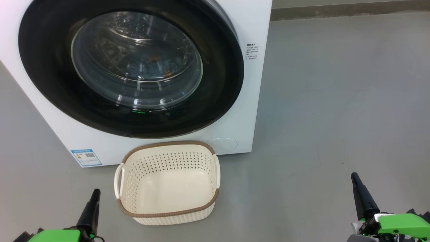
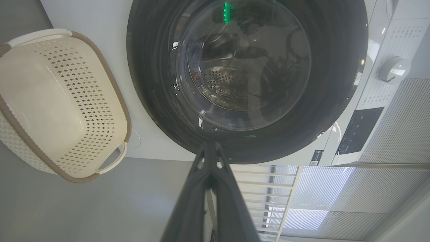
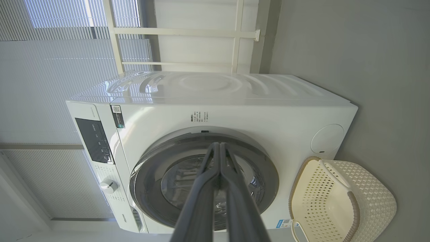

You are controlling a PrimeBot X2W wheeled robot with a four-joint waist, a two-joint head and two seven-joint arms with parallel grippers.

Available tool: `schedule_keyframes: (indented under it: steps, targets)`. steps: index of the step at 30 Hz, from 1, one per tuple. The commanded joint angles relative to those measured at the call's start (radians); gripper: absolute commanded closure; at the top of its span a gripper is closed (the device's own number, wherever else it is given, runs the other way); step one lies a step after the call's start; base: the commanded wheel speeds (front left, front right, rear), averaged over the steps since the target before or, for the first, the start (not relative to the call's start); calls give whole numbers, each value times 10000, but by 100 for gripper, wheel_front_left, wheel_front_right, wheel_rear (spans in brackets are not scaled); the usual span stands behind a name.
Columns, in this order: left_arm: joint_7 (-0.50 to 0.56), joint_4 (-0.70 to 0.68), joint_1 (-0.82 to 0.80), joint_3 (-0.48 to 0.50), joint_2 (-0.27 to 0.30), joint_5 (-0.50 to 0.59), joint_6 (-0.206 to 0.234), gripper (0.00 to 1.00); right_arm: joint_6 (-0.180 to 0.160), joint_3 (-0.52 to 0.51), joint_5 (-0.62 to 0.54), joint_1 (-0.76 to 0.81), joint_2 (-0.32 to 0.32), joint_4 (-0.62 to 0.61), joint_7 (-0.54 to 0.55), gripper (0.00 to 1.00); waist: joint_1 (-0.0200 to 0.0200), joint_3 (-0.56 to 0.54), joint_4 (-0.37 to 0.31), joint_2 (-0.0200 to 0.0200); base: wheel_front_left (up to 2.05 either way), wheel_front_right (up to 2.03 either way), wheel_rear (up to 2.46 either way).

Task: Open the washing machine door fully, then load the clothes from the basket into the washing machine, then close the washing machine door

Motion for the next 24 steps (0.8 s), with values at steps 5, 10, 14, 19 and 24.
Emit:
schedule_keyframes:
  steps: [5, 10, 14, 19, 24]
  targets:
    - [59, -194, -415, 351, 105, -28, -29, 100, 16, 277, 121, -410, -85, -246, 76, 100, 0, 0, 0, 0, 0, 0, 0]
    - [60, -194, -415, 353, 104, -27, -29, 100, 16, 277, 121, -410, -85, -246, 76, 100, 0, 0, 0, 0, 0, 0, 0]
    - [60, -194, -415, 354, 103, -26, -29, 100, 16, 277, 121, -410, -85, -246, 76, 100, 0, 0, 0, 0, 0, 0, 0]
    - [61, -194, -415, 355, 103, -26, -29, 100, 16, 277, 121, -410, -85, -246, 76, 100, 0, 0, 0, 0, 0, 0, 0]
    - [62, -194, -415, 356, 102, -25, -29, 100, 16, 277, 121, -410, -85, -246, 76, 100, 0, 0, 0, 0, 0, 0, 0]
